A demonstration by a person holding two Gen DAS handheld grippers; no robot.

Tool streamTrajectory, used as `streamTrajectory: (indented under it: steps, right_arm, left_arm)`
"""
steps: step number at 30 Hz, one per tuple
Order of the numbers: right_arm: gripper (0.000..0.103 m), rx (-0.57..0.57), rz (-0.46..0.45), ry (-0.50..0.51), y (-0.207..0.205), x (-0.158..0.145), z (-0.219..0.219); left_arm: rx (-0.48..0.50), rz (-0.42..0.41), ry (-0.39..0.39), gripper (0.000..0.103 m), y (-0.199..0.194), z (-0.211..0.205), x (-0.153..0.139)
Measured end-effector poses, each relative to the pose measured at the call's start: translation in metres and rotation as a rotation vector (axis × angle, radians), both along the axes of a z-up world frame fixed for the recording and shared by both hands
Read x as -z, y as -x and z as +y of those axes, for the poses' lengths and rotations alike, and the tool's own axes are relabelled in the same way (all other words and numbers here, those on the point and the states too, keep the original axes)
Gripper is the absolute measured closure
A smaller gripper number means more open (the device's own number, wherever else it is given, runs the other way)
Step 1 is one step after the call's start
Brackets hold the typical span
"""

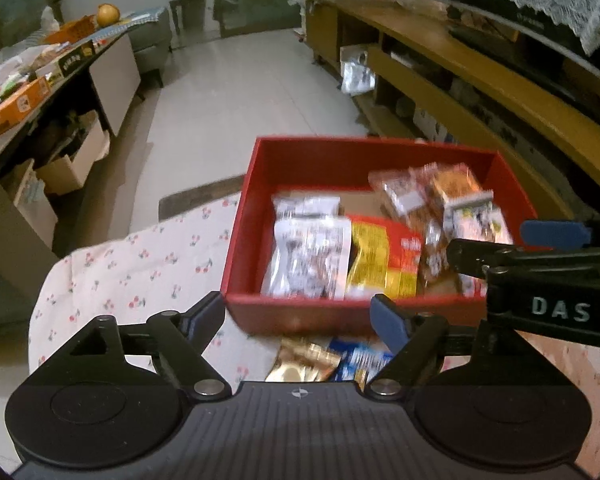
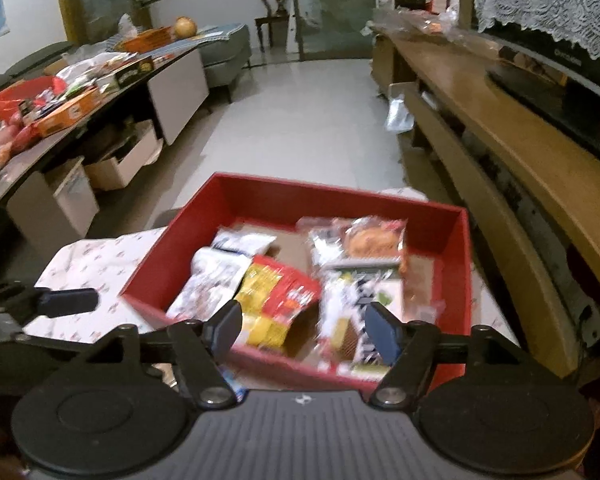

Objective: Organize snacks
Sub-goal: 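Withdraw both grippers and reach the left to the gold foil pack while the right reaches the blue sausage pack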

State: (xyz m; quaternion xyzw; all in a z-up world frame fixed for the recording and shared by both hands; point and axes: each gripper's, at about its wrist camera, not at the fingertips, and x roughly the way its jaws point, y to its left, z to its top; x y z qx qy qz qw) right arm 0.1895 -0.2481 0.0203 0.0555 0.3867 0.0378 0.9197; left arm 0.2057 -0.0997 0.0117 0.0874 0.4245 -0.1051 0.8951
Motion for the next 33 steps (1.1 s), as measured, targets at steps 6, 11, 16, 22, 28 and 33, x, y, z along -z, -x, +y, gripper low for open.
streamTrajectory:
  steps: [6, 11, 16, 22, 28, 33]
  right_arm:
    - [0.029, -0.027, 0.024, -0.056, 0.020, 0.000, 0.009]
    - [0.029, -0.053, 0.056, -0.072, 0.024, 0.006, 0.016]
    - [0.028, -0.066, 0.082, -0.076, 0.021, 0.011, 0.016]
    - [0.028, -0.063, 0.137, -0.047, 0.017, 0.024, 0.017]
    - [0.028, -0.045, 0.226, -0.066, 0.013, 0.042, 0.018]
    - [0.026, -0.053, 0.273, -0.060, 0.006, 0.057, 0.034]
  left_arm:
    - [0.018, 0.111, 0.005, 0.019, -0.005, 0.014, 0.027]
    - [0.019, 0.205, 0.011, 0.023, -0.018, 0.023, 0.054]
    - [0.009, 0.249, 0.040, 0.033, -0.029, 0.028, 0.068]
    - [0.012, 0.260, 0.028, 0.047, -0.017, 0.027, 0.066]
    - [0.000, 0.292, 0.026, 0.054, 0.003, 0.039, 0.063]
    - [-0.004, 0.307, 0.037, 0.056, 0.019, 0.051, 0.061]
